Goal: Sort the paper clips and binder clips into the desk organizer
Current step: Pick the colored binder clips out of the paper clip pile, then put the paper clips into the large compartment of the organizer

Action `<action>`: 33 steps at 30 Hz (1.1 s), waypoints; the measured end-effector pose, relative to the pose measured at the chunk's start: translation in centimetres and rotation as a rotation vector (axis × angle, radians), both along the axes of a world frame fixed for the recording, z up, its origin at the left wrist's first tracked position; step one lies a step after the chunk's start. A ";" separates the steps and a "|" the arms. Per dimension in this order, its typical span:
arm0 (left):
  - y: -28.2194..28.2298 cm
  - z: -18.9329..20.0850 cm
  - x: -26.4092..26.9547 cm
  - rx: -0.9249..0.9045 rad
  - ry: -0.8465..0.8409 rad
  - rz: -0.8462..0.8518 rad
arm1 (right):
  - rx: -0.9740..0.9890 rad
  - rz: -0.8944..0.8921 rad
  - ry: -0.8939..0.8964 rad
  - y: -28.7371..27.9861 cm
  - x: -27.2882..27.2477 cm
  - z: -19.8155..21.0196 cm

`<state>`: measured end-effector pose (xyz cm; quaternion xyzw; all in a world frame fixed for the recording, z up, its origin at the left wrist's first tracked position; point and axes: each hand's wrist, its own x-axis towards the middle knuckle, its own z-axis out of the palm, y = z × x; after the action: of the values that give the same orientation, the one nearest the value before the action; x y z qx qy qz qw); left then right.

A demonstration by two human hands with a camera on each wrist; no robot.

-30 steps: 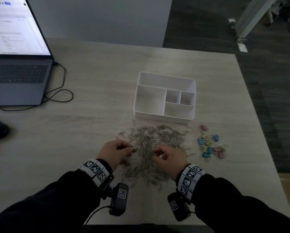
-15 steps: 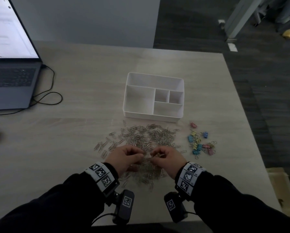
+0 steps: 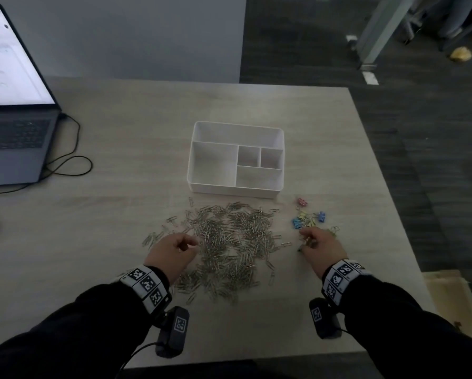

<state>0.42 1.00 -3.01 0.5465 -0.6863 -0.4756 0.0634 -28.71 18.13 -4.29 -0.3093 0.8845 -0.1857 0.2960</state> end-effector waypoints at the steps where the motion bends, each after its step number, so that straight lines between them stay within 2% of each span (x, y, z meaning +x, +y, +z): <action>1: 0.0 0.0 0.2 0.008 -0.007 0.010 | -0.007 -0.010 0.004 0.1 -0.1 0.0; 7: 0.2 -0.4 1.0 -0.020 -0.036 0.022 | -0.075 -0.063 -0.019 0.5 -0.8 0.0; 14: 0.0 -1.3 2.1 -0.068 -0.163 0.052 | -0.147 -0.032 0.098 1.0 -1.2 0.5; 18: -0.5 -1.2 3.5 -0.095 -0.357 0.063 | -0.163 0.140 0.073 0.5 0.6 1.4; 21: -0.1 -0.9 4.6 -0.057 -0.446 0.102 | -0.025 0.364 -0.013 -0.4 2.4 1.8; 23: 0.2 -0.6 5.1 -0.050 -0.499 0.089 | 0.089 0.443 -0.034 -0.9 3.5 1.6; 27: 0.7 -0.4 5.4 -0.055 -0.578 -0.013 | 0.206 0.467 0.013 -1.4 4.9 0.5; 33: 1.1 -0.8 3.9 -0.089 -0.510 -0.163 | 0.175 0.541 -0.009 -2.7 6.6 0.0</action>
<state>4.27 2.12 -3.77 0.5882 -0.7422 -0.2954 -0.1260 -22.06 15.48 -4.26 -0.5066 0.7810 -0.0245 0.3644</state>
